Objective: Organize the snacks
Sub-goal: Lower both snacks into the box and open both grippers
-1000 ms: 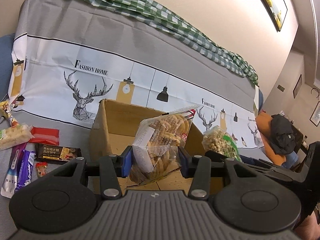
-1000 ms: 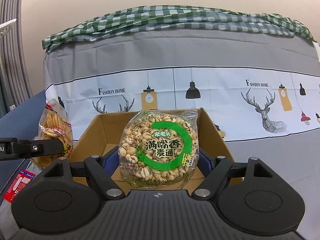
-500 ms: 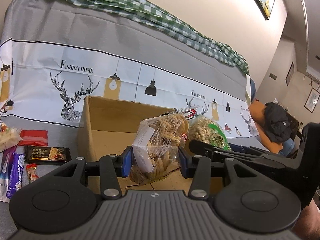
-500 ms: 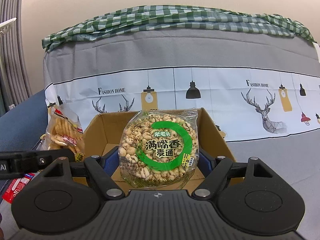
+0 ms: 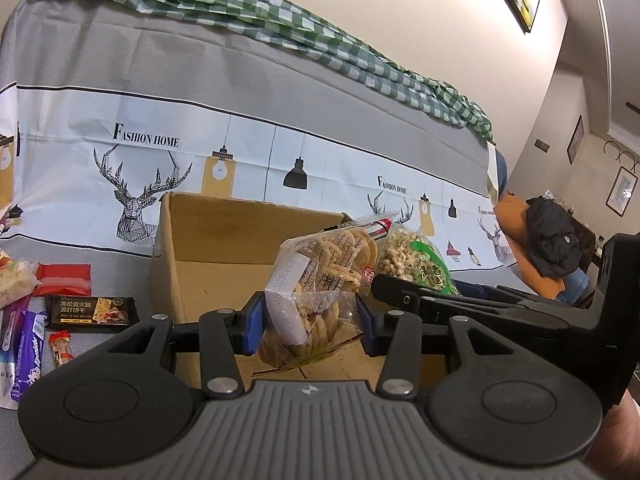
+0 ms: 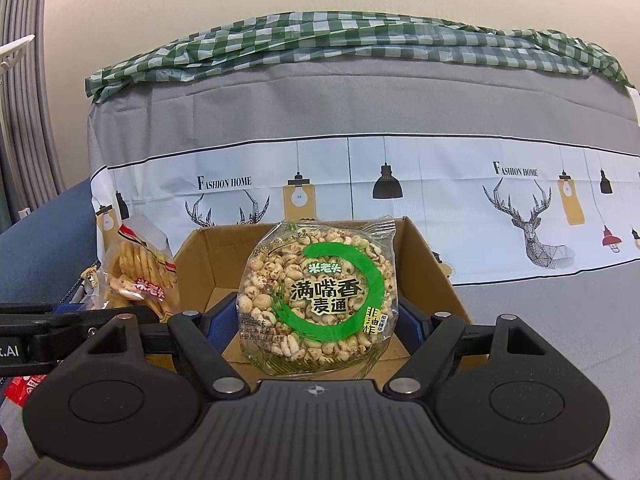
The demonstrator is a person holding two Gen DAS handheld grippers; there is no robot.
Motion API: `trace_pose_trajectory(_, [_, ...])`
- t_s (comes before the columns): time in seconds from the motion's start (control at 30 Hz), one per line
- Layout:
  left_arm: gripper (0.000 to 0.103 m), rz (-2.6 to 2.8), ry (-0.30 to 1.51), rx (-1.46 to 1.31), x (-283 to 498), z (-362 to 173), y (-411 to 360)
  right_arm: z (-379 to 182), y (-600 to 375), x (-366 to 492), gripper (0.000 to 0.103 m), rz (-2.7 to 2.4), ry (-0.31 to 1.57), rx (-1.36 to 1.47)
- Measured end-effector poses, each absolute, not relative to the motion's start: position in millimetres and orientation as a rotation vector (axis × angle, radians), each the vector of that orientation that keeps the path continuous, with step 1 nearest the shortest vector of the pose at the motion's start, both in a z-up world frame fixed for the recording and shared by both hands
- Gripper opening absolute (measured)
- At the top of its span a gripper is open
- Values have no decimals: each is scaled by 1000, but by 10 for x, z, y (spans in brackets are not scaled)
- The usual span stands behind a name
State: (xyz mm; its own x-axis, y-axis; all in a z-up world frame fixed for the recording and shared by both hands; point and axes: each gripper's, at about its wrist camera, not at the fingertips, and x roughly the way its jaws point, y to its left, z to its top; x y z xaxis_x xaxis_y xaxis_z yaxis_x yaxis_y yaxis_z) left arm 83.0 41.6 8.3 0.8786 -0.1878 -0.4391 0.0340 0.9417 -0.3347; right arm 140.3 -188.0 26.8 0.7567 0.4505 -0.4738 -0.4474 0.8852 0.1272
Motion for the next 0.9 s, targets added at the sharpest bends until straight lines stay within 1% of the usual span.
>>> trace_pose_trajectory(0.9, [51, -124, 486, -319, 840, 68, 384, 269, -1875, 1411, 80, 495, 525, 4])
